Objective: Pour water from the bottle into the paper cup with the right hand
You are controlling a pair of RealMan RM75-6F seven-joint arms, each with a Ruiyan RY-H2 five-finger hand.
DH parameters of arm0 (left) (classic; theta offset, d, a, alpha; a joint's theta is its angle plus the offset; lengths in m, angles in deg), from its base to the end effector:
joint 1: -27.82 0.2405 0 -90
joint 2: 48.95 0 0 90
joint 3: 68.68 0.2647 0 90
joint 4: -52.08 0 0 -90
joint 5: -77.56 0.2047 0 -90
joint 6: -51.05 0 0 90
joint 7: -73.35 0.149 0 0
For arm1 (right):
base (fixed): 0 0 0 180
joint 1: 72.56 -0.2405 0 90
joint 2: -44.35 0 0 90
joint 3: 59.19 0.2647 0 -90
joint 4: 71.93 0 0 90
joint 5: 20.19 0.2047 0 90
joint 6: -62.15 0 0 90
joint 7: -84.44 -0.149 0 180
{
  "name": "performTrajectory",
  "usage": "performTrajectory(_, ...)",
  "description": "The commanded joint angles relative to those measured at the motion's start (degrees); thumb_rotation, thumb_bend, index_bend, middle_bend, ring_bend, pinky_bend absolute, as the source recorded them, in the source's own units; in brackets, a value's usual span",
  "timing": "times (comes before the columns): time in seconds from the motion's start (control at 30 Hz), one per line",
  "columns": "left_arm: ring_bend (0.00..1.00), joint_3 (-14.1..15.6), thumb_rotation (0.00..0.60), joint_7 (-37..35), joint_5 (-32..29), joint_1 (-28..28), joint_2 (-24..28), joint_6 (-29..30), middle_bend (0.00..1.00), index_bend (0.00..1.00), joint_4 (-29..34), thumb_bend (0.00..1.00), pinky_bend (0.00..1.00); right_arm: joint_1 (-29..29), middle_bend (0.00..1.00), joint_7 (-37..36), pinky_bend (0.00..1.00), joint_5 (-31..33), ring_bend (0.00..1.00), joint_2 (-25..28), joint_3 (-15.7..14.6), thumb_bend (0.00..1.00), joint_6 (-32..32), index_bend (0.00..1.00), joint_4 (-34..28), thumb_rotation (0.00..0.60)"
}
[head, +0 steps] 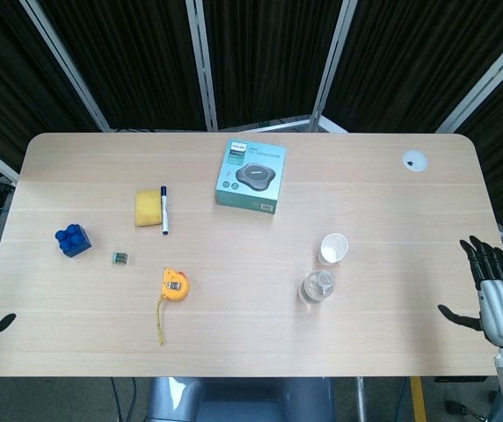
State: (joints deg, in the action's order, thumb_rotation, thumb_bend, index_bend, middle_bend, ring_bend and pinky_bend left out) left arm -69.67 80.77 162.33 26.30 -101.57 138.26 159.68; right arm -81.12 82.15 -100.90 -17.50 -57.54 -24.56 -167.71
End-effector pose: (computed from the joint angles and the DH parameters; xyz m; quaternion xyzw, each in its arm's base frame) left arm -0.2891 0.1595 0.2084 -0.5911 -0.3890 -0.3491 0.6144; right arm -0.3082 -0.2010 0.1811 0.5661 -0.4036 0.4121 0.5889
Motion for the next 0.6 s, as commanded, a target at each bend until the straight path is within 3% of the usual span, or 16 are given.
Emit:
performTrajectory(0.03, 0.0, 0.1, 0.6, -0.2, 0.1, 0.1, 0.2, 0.0, 0.0, 0.0, 0.1, 0.0, 0.0, 0.3, 0.0, -0.3, 0.0, -0.5, 0.0, -0.1, 0.3, 0.0, -0.2, 0.0, 0.2, 0.6)
performTrajectory(0.27, 0.0, 0.4, 0.6, 0.0, 0.9, 0.4, 0.3, 0.4, 0.0, 0.0, 0.6, 0.0, 0.0, 0.1, 0.0, -4.8, 0.0, -1.8, 0.0, 0.2, -0.2, 0.0, 2.6, 0.0, 0.3, 0.6)
performTrajectory(0.4, 0.0, 0.5, 0.6, 0.1, 1.3, 0.1, 0.1, -0.1, 0.0, 0.0, 0.6, 0.0, 0.0, -2.5, 0.0, -18.6, 0.0, -3.9, 0.0, 2.5, -2.4, 0.0, 11.6, 0.0, 0.9, 0.6)
performTrajectory(0.6, 0.0, 0.2, 0.6, 0.7, 1.0, -1.1, -0.8, -1.9, 0.0, 0.0, 0.3, 0.0, 0.0, -7.0, 0.0, -40.2, 0.01, -11.4, 0.0, -0.1, -5.6, 0.0, 19.8, 0.0, 9.6, 0.6)
